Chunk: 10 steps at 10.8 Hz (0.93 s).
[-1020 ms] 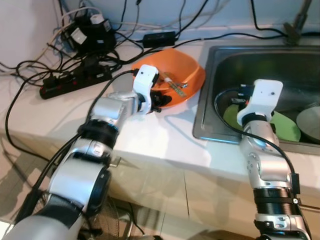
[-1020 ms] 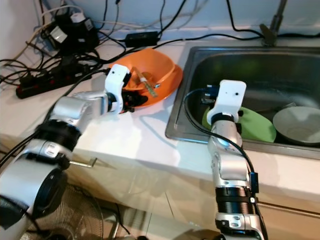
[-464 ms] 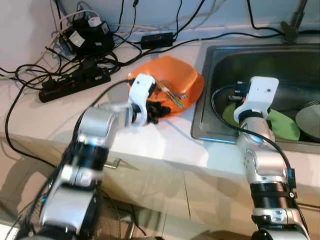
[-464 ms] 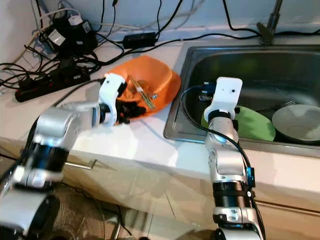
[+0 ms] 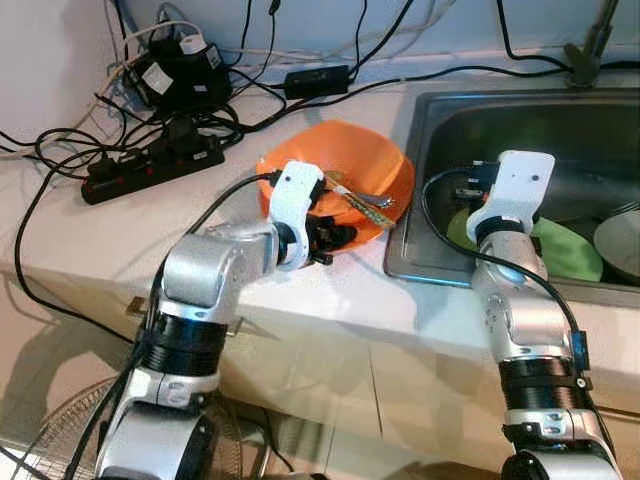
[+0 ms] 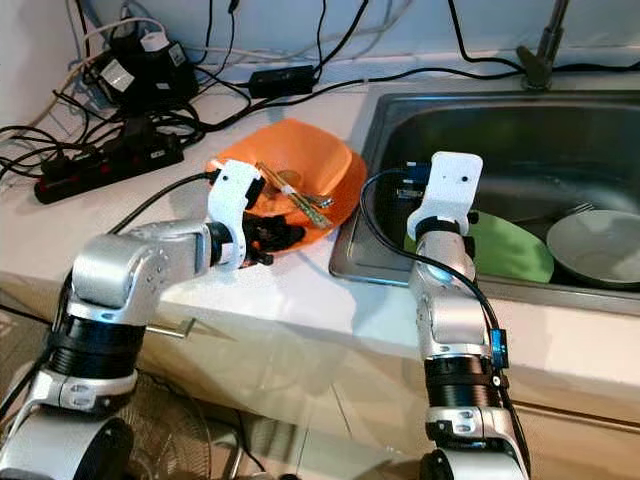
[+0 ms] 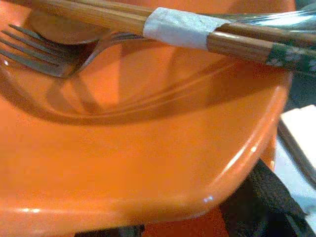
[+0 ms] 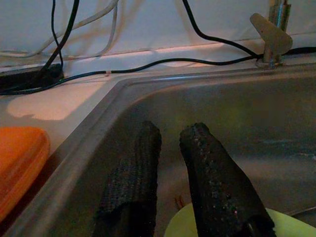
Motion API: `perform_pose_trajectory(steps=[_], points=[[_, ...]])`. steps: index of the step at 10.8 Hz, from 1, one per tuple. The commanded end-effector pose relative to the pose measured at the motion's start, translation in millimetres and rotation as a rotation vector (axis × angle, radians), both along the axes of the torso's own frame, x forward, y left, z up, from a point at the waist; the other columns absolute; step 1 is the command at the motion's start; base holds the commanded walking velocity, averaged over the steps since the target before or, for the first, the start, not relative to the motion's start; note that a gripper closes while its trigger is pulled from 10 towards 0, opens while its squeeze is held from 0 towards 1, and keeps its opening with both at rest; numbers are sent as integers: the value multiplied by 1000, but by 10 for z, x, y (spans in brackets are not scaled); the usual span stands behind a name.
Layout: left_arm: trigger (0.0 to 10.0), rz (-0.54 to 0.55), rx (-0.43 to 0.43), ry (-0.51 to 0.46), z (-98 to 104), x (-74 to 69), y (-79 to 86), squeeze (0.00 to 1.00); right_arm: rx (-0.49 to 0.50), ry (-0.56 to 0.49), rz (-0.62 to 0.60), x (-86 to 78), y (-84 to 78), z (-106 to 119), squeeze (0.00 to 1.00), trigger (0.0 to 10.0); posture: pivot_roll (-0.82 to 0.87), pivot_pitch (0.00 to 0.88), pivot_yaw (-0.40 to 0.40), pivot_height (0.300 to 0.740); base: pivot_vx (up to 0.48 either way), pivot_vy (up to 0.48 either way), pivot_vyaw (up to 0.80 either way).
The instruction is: Kitchen organization
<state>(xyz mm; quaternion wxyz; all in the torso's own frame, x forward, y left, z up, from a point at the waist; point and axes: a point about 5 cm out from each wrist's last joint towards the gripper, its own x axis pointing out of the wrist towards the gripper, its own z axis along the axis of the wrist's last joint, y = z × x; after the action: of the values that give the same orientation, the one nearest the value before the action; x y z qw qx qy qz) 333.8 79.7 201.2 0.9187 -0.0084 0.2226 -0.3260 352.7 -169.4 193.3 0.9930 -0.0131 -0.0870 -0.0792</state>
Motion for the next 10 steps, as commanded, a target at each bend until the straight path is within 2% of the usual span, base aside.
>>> perform_pose_trajectory(steps=[1,2,4,7,10], points=[[10000,56,63,36,-176,-2,78,0,17,43,11,25,29,-107,0,10000,201,83,195,740,0,0,0],[10000,97,73,9,-164,10,136,0,15,41,14,38,23,-100,0,10000,205,74,181,740,0,0,0],[10000,239,96,-59,-110,16,402,0,8,39,29,83,25,-84,0,10000,225,52,142,740,0,0,0],[10000,331,74,-133,60,-28,592,0,1,38,72,174,98,-47,0,10000,265,54,83,740,0,0,0],[10000,400,55,-152,-1,-147,797,0,-13,37,86,205,67,-38,0,10000,267,62,56,740,0,0,0]])
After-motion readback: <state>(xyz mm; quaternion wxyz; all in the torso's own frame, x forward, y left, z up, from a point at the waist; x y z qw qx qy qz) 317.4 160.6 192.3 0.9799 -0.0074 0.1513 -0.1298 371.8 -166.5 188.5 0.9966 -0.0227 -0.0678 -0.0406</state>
